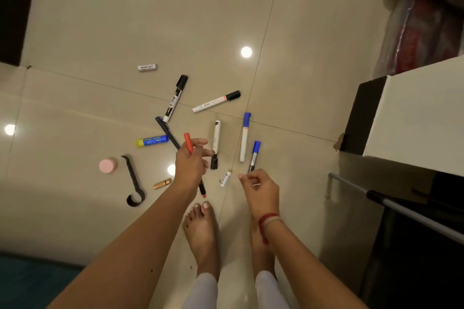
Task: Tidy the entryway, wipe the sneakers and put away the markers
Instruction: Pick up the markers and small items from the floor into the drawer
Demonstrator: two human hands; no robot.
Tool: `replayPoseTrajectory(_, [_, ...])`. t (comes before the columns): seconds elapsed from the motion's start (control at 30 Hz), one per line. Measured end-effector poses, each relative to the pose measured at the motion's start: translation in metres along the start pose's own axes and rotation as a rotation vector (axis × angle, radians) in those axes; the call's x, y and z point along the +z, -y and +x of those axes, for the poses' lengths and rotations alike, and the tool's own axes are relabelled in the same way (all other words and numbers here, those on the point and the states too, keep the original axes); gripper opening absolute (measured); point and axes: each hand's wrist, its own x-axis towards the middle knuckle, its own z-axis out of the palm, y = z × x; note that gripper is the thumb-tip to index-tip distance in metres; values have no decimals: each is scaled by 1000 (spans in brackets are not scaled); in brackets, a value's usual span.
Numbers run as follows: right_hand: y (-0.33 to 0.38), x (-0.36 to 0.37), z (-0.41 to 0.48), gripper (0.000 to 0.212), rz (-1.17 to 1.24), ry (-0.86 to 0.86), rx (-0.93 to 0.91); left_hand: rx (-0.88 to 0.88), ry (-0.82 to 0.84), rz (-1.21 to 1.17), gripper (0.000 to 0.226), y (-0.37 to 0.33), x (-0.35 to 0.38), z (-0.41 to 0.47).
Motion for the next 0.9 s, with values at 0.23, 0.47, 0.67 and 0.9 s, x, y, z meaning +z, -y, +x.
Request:
replayPoseTrajectory(0.23, [-32,33,59,25,-407,-61,226,-78,3,-111,17,19,-31,38])
replayPoseTrajectory(0.47, [-2,29,4,6,-16,-63,25,-228,101,-283,45,16,-44,25])
replayPoseTrajectory(0.67, [54,65,-70,19,-170,245,-364,-204,115,-146,45,9,-42,6])
replayPoseTrajectory(0.9, [39,64,-19,18,-130,-15,-251,-202,34,-217,19,23,-66,31])
